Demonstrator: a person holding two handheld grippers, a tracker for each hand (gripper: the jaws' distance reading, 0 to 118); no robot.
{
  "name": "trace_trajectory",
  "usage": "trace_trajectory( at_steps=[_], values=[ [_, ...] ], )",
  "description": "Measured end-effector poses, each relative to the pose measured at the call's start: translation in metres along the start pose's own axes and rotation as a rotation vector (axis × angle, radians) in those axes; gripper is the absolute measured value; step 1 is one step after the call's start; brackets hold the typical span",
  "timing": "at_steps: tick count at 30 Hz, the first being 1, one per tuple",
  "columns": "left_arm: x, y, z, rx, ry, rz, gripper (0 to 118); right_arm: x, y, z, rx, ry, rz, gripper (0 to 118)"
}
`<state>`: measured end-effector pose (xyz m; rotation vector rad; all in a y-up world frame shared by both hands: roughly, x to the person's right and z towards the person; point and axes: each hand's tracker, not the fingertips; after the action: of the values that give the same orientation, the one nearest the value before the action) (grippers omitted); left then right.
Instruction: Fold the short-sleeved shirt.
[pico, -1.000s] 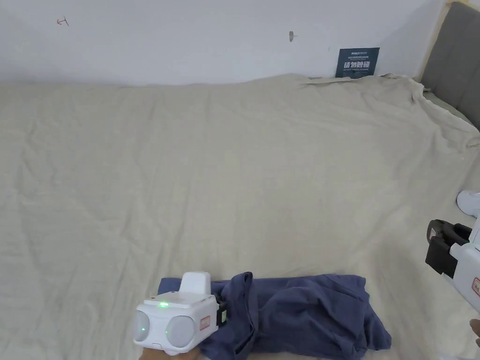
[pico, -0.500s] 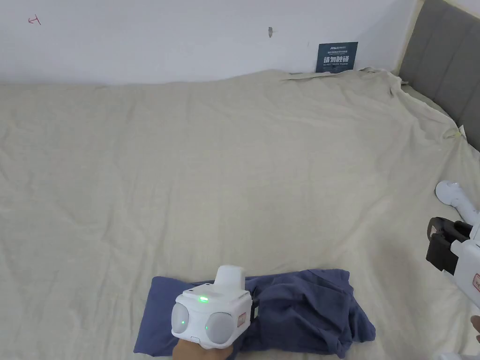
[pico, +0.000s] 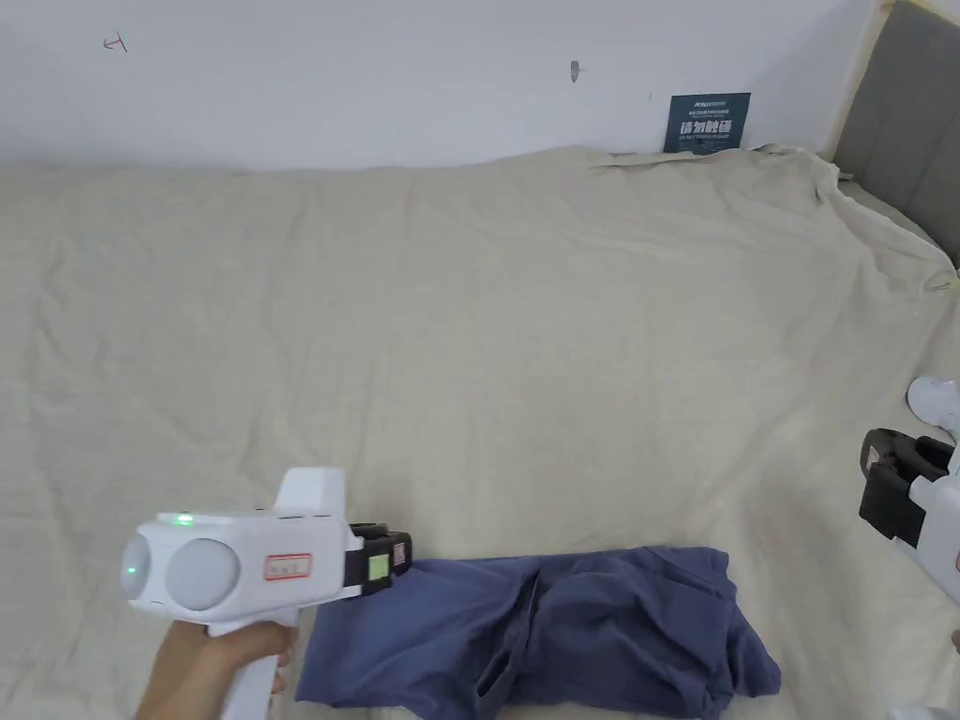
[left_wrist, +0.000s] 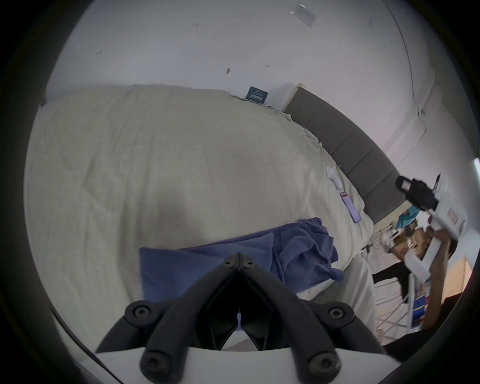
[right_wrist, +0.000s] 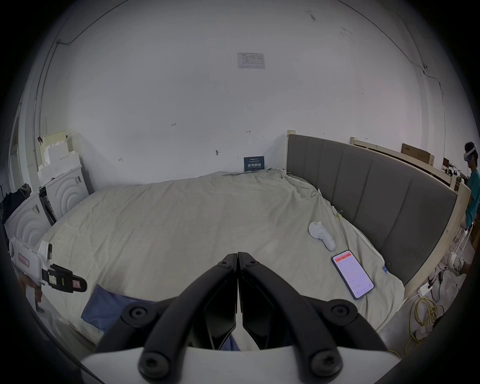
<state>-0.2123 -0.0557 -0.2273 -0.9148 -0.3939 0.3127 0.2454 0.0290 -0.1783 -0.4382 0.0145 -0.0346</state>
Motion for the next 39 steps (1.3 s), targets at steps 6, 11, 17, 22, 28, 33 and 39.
trace_trajectory(
  at_steps=[6,11,17,22,28,33,39],
  values=[
    [-0.059,-0.001,0.011,-0.075,-0.009,0.120,2,-0.008,0.000,-0.002,-0.004,0.015,0.009,0],
    [-0.090,-0.015,-0.003,-0.111,-0.052,0.211,75,-0.011,-0.001,-0.004,-0.013,0.018,0.014,0],
    [-0.099,-0.028,-0.033,-0.140,-0.081,0.227,98,-0.011,-0.002,-0.004,-0.022,0.012,0.017,0],
    [-0.098,-0.033,-0.056,-0.172,-0.078,0.205,82,-0.009,-0.003,-0.003,-0.028,0.006,0.015,0],
    [-0.096,-0.036,-0.057,-0.164,-0.042,0.200,24,-0.007,-0.005,-0.003,-0.032,-0.003,0.010,0],
    [-0.096,-0.041,-0.059,-0.149,-0.027,0.246,15,-0.007,-0.005,-0.005,-0.034,-0.005,0.009,0],
    [-0.096,-0.034,-0.023,-0.105,0.020,0.289,9,-0.009,0.000,-0.008,-0.030,0.002,0.012,0]
  ],
)
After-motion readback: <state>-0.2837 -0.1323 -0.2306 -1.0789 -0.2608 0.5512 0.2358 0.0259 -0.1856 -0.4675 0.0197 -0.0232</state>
